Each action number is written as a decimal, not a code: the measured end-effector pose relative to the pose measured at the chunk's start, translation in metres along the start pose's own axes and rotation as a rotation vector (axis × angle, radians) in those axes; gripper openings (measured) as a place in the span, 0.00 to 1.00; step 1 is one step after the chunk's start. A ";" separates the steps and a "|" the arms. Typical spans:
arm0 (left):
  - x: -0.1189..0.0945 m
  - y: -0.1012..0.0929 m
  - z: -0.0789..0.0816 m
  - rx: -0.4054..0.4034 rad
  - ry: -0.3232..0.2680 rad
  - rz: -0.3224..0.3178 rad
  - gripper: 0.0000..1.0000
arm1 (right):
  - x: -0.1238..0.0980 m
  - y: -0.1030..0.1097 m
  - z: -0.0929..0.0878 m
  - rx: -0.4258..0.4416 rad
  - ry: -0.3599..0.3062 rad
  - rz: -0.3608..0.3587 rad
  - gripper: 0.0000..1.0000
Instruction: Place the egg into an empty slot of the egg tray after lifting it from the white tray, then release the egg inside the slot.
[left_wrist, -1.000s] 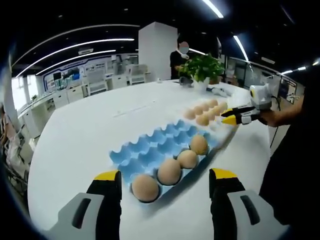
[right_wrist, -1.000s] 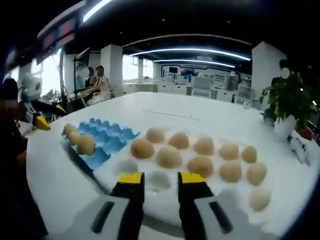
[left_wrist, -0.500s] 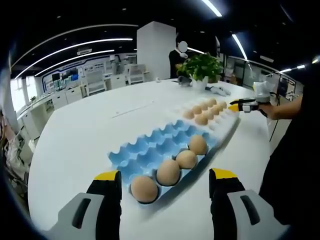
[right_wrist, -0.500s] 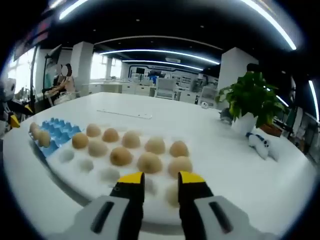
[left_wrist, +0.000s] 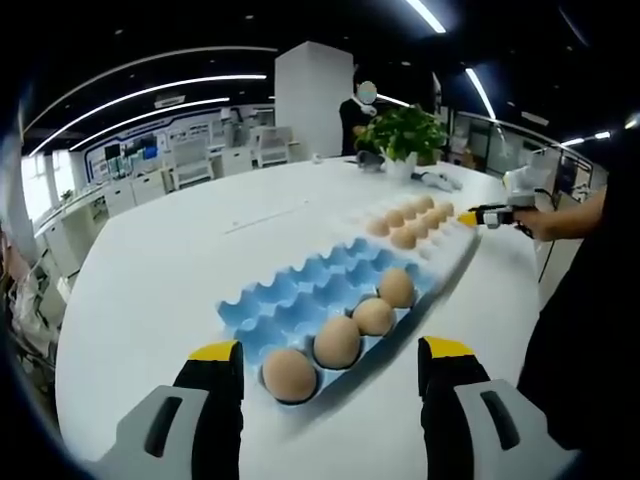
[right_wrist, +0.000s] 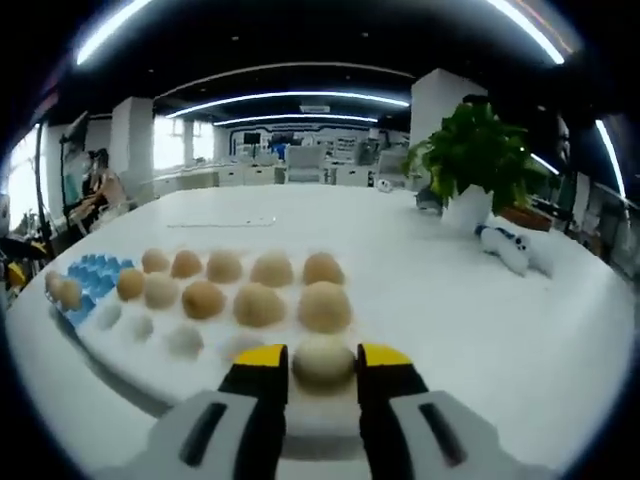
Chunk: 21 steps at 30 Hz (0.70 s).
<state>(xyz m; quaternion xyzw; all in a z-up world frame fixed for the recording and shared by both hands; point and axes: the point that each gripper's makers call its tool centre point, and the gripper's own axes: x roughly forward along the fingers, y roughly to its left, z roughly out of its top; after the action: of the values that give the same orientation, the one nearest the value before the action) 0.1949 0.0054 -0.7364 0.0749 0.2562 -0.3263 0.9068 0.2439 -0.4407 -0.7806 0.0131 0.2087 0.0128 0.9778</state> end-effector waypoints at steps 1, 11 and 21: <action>0.000 0.000 0.000 0.000 0.001 0.000 0.72 | 0.000 -0.002 0.000 -0.007 -0.001 0.001 0.26; 0.001 0.000 0.000 0.003 0.004 -0.002 0.72 | 0.001 0.001 0.002 -0.008 -0.014 0.005 0.25; -0.004 0.004 0.000 -0.001 -0.003 0.016 0.72 | -0.011 0.000 0.017 -0.012 -0.040 -0.027 0.24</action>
<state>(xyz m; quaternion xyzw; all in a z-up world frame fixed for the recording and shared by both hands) 0.1953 0.0109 -0.7344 0.0761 0.2544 -0.3189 0.9098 0.2409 -0.4409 -0.7604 0.0048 0.1892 0.0004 0.9819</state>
